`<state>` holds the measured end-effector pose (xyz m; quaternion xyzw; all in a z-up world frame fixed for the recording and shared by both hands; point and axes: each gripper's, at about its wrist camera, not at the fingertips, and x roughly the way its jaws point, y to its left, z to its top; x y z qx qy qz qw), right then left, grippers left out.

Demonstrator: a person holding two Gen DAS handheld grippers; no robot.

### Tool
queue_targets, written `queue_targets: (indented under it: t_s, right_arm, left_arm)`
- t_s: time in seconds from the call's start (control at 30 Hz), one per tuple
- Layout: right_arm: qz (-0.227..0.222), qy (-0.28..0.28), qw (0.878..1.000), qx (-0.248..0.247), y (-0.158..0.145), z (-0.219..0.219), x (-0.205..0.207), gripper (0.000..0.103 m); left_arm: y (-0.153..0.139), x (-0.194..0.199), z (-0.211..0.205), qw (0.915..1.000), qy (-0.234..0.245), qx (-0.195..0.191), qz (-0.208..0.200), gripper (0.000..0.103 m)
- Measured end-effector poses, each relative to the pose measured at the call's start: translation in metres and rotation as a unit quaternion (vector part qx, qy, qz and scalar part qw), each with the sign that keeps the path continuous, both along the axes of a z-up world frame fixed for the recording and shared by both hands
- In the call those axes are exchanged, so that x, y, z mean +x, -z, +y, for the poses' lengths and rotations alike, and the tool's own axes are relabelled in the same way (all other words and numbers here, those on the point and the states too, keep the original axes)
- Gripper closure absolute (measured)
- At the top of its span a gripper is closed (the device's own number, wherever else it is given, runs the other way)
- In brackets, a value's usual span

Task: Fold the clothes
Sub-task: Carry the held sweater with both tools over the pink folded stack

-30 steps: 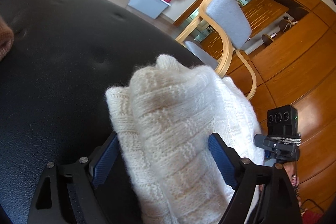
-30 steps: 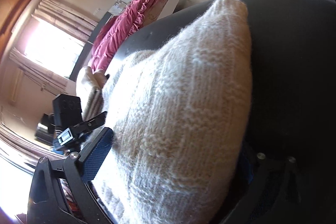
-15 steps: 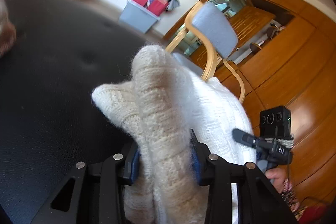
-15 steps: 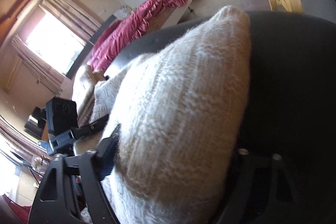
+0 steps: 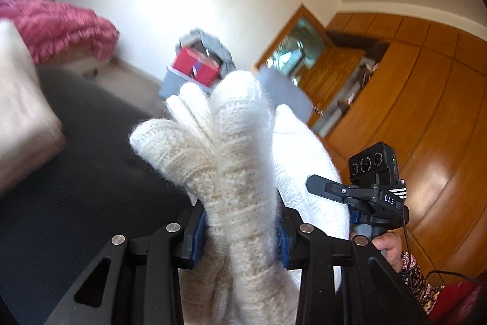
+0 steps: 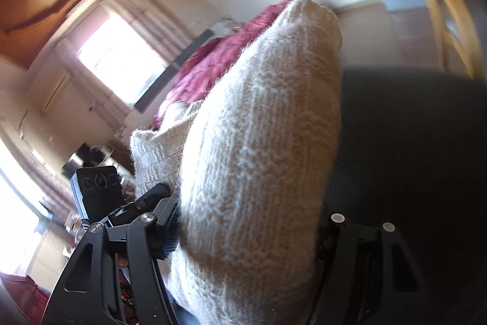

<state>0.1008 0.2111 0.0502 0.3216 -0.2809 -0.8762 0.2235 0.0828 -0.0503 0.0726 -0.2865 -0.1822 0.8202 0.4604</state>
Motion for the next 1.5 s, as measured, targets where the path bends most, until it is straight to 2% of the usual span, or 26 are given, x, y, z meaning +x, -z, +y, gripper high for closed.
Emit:
queue_targets:
  t_s: [0.2, 0.37, 0.57, 0.7, 0.83, 0.97, 1.03, 1.1, 1.2, 1.27, 1.4, 1.5]
  right_arm:
    - [0.033, -0.083, 0.996, -0.003, -0.042, -0.073, -0.065, 0.035]
    - [0.047, -0.155, 0.987, -0.008, -0.069, -0.139, -0.132, 0.035]
    - [0.056, -0.232, 0.971, -0.009, -0.087, -0.208, -0.211, 0.035]
    - [0.058, -0.262, 0.963, 0.004, -0.078, -0.237, -0.256, 0.035]
    - [0.047, -0.288, 0.956, 0.035, -0.057, -0.258, -0.302, 0.035]
    - [0.026, -0.298, 0.952, 0.059, -0.024, -0.258, -0.312, 0.035]
    - [0.021, -0.296, 0.954, 0.05, -0.009, -0.259, -0.315, 0.035]
    - [0.026, -0.293, 0.955, 0.03, -0.002, -0.257, -0.323, 0.034]
    - [0.034, -0.284, 0.958, 0.032, 0.01, -0.255, -0.334, 0.024]
    - [0.04, -0.282, 0.958, 0.019, 0.012, -0.257, -0.342, 0.022]
    - [0.049, -0.276, 0.959, 0.035, -0.002, -0.256, -0.329, 0.02]
    - [0.077, -0.252, 0.963, 0.061, -0.026, -0.241, -0.315, 0.019]
  left_arm:
    - [-0.047, -0.014, -0.082, 0.9947, -0.096, 0.011, 0.036, 0.067]
    - [-0.077, -0.04, -0.154, 0.9816, -0.184, 0.006, 0.049, 0.067]
    - [-0.089, -0.077, -0.218, 0.9609, -0.272, 0.008, 0.051, 0.067]
    - [-0.069, -0.108, -0.241, 0.9493, -0.313, 0.016, 0.027, 0.067]
    - [-0.02, -0.14, -0.261, 0.9431, -0.33, 0.028, -0.028, 0.067]
    - [0.022, -0.165, -0.268, 0.936, -0.346, 0.025, -0.061, 0.067]
    - [0.035, -0.174, -0.277, 0.931, -0.358, 0.027, -0.065, 0.067]
    - [0.042, -0.182, -0.287, 0.9238, -0.376, 0.012, -0.069, 0.066]
    - [0.059, -0.184, -0.298, 0.9215, -0.377, 0.013, -0.091, 0.062]
    - [0.063, -0.182, -0.306, 0.9222, -0.374, 0.03, -0.096, 0.06]
    - [0.054, -0.162, -0.315, 0.9258, -0.357, 0.056, -0.11, 0.06]
    - [0.039, -0.142, -0.322, 0.9161, -0.386, 0.05, -0.095, 0.061]
